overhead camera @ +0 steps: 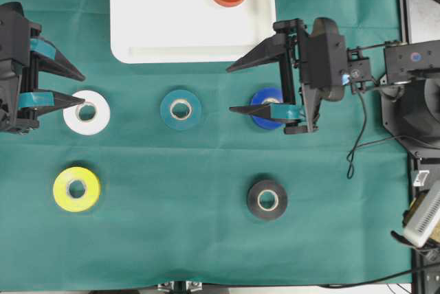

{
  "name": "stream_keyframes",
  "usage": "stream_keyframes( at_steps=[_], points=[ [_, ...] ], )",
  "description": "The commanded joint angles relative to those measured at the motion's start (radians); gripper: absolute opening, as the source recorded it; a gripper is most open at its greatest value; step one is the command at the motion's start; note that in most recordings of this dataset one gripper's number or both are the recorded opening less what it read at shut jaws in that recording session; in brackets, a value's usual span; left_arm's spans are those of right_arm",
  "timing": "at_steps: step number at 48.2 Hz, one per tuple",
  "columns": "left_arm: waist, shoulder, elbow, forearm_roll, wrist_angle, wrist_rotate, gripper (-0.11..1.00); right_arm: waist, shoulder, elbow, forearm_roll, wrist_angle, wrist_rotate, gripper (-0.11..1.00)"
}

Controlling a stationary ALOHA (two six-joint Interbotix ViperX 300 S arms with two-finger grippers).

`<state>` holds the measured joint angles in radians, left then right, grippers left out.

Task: Put the tape alternately from left to right into the white case.
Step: 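Withdraw the right gripper back beside the blue roll, then move the left gripper over the teal tape roll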

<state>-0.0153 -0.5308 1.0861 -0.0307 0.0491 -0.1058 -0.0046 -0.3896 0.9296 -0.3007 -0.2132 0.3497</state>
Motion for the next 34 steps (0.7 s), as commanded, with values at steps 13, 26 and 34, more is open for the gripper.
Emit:
stream_keyframes(
  at_steps=[13,26,34],
  points=[
    [-0.011,-0.008,-0.043,-0.002,-0.015,0.002,1.0,-0.003,-0.067,-0.006,0.005,-0.003,0.005,0.81],
    [-0.055,0.026,-0.107,-0.002,-0.012,0.003,1.0,-0.003,-0.066,-0.005,0.005,0.005,0.006,0.81],
    [-0.064,0.086,-0.149,-0.002,-0.009,0.003,1.0,-0.003,-0.066,-0.005,0.005,0.005,0.006,0.81]
  ],
)
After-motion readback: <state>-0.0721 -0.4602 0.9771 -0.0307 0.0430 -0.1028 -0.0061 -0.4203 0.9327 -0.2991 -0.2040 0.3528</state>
